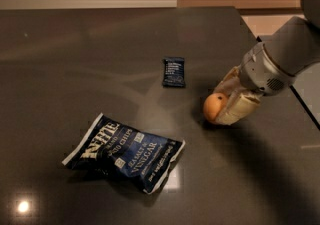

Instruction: Move orange near blue chip bag

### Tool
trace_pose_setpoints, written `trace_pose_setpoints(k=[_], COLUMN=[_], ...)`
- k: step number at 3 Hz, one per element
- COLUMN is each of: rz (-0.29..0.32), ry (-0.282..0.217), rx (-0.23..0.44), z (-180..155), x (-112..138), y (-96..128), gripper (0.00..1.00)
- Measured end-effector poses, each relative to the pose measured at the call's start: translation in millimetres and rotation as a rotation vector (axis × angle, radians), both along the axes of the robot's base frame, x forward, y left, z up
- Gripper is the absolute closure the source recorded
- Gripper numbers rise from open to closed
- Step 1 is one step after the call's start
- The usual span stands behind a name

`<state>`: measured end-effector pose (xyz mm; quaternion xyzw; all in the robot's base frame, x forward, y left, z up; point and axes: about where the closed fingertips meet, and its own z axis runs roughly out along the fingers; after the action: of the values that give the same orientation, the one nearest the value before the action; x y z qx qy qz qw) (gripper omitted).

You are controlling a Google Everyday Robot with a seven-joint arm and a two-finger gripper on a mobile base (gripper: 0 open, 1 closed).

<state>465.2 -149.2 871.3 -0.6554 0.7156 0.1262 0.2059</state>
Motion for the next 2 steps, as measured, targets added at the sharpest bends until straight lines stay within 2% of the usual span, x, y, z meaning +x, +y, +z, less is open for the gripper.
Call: trace_pose_setpoints(k=[2], rz=[0.045], ry=[-0.004], rx=[0.026], z=[9.4], x=[5.7], y=[20.9], gripper=[1.0])
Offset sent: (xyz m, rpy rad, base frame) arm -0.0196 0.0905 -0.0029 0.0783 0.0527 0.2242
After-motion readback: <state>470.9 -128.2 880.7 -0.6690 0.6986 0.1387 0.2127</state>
